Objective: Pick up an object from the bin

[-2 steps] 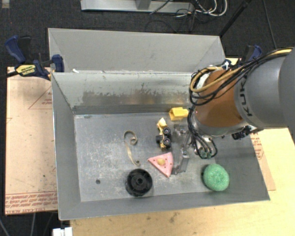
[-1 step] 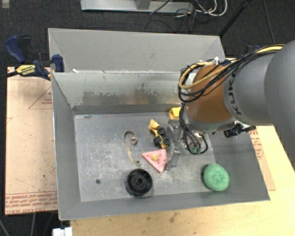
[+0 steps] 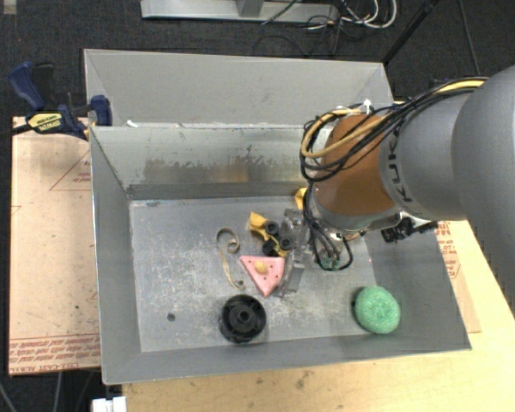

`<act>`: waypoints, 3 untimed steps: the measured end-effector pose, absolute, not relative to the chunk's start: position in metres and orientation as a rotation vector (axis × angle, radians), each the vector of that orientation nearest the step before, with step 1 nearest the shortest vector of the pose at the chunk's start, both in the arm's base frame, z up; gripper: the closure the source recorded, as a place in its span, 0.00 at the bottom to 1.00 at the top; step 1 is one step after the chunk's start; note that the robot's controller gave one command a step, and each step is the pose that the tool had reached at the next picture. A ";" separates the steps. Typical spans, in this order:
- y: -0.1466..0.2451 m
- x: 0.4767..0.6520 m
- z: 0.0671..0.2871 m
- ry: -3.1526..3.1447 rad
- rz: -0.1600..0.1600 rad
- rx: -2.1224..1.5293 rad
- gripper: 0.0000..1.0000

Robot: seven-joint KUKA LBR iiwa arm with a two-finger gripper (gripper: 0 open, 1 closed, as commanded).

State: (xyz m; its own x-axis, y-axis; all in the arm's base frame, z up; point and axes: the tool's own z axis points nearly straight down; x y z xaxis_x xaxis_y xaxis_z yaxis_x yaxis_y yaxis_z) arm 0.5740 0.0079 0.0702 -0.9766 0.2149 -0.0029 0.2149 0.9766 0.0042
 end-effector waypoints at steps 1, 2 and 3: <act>0.015 0.599 0.070 3.115 0.001 0.395 0.00; 0.032 0.589 0.071 3.090 0.003 0.546 1.00; 0.032 0.589 0.071 3.090 0.002 0.546 1.00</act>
Offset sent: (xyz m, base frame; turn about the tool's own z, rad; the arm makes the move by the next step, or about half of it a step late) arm 0.0139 0.0239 -0.0002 0.1357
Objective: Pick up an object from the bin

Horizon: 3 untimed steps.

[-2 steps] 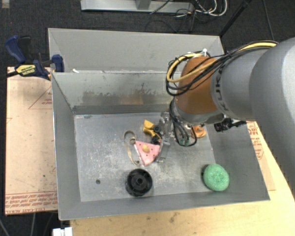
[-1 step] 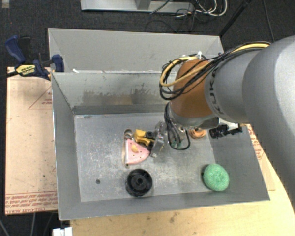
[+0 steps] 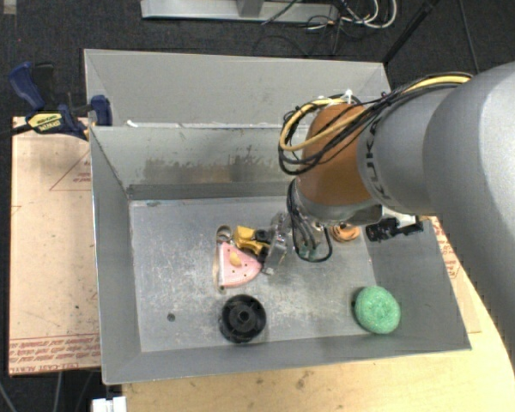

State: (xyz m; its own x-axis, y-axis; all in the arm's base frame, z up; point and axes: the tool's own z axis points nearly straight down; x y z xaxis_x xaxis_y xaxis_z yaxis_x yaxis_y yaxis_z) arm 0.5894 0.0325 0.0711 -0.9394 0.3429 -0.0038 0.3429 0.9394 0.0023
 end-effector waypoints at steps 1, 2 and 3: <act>0.029 0.588 0.101 3.103 -0.001 0.539 1.00; 0.010 0.600 0.132 3.085 0.006 0.527 1.00; 0.004 0.581 0.135 3.106 -0.004 0.558 1.00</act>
Offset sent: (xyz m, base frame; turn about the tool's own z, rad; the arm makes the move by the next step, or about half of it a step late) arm 0.0205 -0.0611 0.0028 -0.0152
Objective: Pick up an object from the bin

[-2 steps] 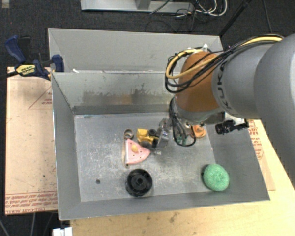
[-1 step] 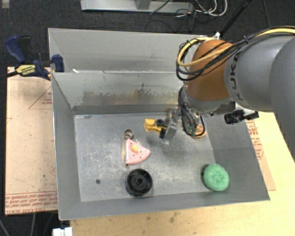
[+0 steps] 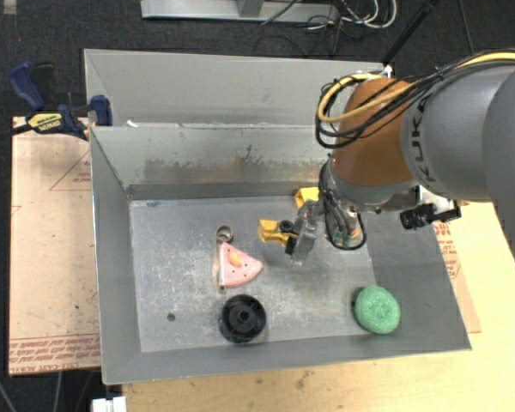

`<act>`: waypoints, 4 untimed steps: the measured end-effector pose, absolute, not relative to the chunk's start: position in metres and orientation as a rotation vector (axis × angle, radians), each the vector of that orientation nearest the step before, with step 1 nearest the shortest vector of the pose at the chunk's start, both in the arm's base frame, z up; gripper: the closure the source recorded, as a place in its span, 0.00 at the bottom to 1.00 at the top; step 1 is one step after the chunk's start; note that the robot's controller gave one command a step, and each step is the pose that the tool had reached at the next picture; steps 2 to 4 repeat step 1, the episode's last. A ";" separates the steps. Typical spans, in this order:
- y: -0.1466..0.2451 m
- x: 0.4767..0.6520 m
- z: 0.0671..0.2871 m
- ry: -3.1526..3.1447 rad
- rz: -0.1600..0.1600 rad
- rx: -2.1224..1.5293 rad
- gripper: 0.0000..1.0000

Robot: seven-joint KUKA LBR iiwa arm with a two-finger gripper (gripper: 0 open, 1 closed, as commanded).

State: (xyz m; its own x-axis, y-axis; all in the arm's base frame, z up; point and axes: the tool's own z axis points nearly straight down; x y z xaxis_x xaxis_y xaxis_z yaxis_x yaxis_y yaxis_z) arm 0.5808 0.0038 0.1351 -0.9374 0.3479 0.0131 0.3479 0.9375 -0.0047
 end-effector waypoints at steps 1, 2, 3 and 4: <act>0.018 0.590 0.202 -3.092 -0.001 -0.552 1.00; 0.018 0.590 0.202 -3.092 -0.001 -0.552 1.00; 0.018 0.590 0.202 -3.092 -0.001 -0.552 1.00; 0.018 0.590 0.202 -3.092 -0.001 -0.552 1.00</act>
Offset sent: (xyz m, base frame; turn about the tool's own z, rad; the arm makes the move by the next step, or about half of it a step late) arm 0.0520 -0.0159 -0.0651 -0.0306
